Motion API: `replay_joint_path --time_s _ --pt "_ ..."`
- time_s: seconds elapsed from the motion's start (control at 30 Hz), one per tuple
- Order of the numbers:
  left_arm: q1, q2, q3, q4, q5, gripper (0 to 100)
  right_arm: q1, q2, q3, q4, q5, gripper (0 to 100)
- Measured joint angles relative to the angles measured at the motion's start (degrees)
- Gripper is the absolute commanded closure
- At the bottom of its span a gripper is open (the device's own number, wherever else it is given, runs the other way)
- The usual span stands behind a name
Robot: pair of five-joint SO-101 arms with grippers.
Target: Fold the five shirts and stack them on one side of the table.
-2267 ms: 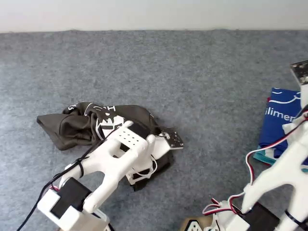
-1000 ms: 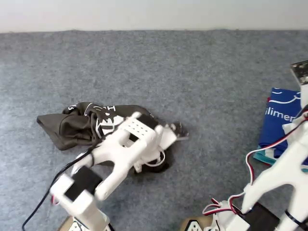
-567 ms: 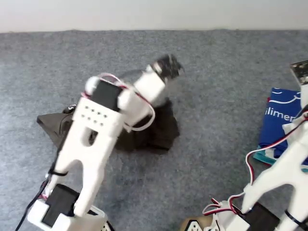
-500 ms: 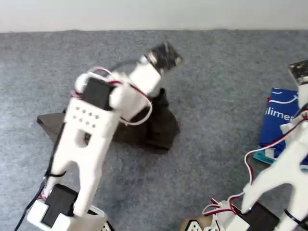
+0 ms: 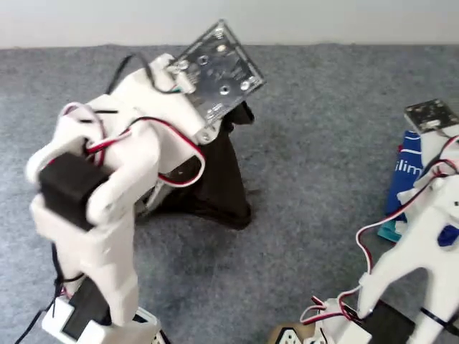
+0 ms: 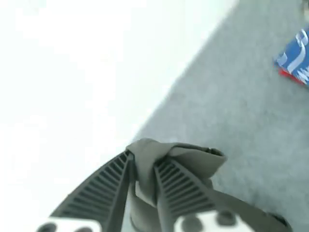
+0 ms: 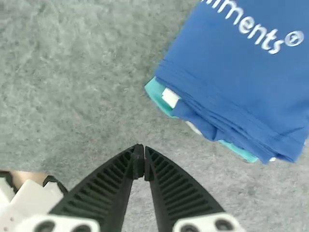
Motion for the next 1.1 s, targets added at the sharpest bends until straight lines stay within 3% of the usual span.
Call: replay_joint_path --time_s 0.17,0.33,0.43,0.67,0.8,1.1 --pt "-3.4 -0.6 -5.5 -0.2 0.0 98 -1.1 0.0 1.9 0.0 -0.1 98.9" --pt "-12.0 -1.2 -6.7 0.9 0.0 98 -7.0 0.0 1.9 0.0 -0.1 98.9" --pt "-17.7 -1.2 -6.7 0.9 0.0 98 -14.0 0.0 1.9 0.0 -1.6 98.9" --pt "-29.9 -1.7 -0.4 0.9 0.0 98 -34.7 2.5 1.9 -5.5 -18.5 99.0" --pt "-36.4 -1.7 6.3 0.9 0.0 98 -46.5 9.9 1.9 -7.6 -20.6 99.0" --pt "-48.2 -1.7 18.8 0.9 0.0 98 -60.4 26.7 -10.1 -11.5 -28.0 98.7"
